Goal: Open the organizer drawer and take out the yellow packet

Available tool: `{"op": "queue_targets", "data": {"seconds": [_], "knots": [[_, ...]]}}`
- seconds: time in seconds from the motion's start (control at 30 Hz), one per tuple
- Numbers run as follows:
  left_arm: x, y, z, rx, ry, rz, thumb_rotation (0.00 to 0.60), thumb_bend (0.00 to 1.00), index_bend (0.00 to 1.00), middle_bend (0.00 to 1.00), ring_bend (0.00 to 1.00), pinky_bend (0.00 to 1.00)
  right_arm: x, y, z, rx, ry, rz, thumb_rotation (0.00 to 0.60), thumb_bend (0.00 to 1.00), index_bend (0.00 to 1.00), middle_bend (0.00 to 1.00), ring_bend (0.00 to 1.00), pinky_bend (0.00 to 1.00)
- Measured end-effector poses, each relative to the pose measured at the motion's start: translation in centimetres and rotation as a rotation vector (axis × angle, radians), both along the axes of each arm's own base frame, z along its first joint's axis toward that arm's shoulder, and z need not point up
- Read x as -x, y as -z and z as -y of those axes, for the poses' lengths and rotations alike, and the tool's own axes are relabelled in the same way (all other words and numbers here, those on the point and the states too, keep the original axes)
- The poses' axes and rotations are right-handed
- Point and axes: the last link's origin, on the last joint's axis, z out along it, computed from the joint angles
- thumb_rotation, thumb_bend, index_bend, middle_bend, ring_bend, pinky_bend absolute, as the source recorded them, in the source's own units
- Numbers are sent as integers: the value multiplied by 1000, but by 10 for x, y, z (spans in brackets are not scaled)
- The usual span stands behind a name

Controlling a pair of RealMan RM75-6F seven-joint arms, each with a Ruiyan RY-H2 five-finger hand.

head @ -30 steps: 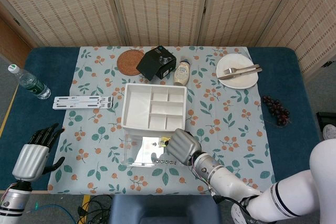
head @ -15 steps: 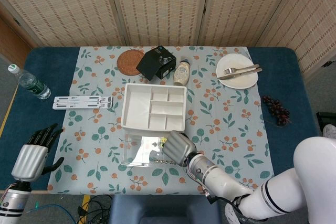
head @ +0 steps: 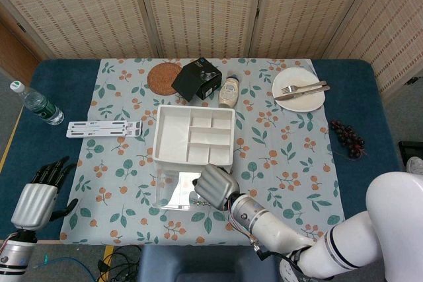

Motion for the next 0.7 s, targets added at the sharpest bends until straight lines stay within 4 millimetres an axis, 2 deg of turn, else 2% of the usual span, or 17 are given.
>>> {"op": "queue_targets", "data": {"seconds": [0.33, 0.7], "knots": [[1, 0, 0, 1, -1, 3, 600, 246, 141, 91, 138, 161, 13, -7, 4, 59, 14, -115, 600, 1000, 270, 1000, 1000, 1000], [1, 1, 0, 3, -2, 2, 600, 246, 141, 91, 137, 161, 11, 5, 3, 41, 6, -149, 600, 1000, 290, 1000, 1000, 1000]]}}
